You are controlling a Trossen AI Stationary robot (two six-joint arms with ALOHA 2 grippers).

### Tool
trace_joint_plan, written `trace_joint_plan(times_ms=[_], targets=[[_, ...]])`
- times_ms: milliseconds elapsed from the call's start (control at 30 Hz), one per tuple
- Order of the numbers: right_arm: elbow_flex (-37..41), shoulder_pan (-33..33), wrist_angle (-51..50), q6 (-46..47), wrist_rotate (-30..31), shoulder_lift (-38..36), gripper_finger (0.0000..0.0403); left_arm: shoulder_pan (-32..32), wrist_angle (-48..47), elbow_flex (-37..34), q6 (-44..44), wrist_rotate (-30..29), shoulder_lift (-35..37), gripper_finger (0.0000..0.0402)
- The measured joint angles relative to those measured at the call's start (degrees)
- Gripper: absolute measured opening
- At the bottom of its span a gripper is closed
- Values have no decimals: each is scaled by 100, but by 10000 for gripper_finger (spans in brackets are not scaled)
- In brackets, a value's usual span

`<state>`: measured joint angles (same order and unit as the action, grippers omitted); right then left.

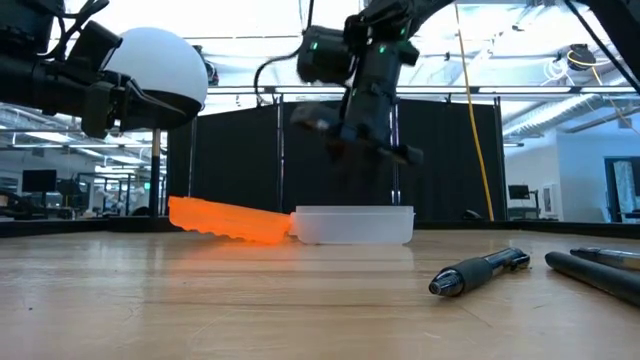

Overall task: Pick & place school supplies into a supply box
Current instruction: Put the black pen into the orange supply box

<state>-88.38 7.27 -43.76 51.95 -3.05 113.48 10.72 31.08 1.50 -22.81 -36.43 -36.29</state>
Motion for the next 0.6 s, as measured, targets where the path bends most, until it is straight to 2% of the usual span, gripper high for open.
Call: trace_joint_plan(times_ms=[200, 300, 467, 600], targets=[[-2, 16, -637, -150, -9, -783, 118, 0, 7, 0, -68, 35, -1, 37], [-7, -151, -1268, 15, -117, -1225, 117, 0, 8, 0, -88, 35, -1, 37], [-7, -770, -2400, 1084, -347, -1748, 105, 0, 29, 0, -99, 35, -2, 37], [-7, -1539, -2707, 2159, -448, -1915, 94, 0, 56, 0, -193, 35, 0, 37]])
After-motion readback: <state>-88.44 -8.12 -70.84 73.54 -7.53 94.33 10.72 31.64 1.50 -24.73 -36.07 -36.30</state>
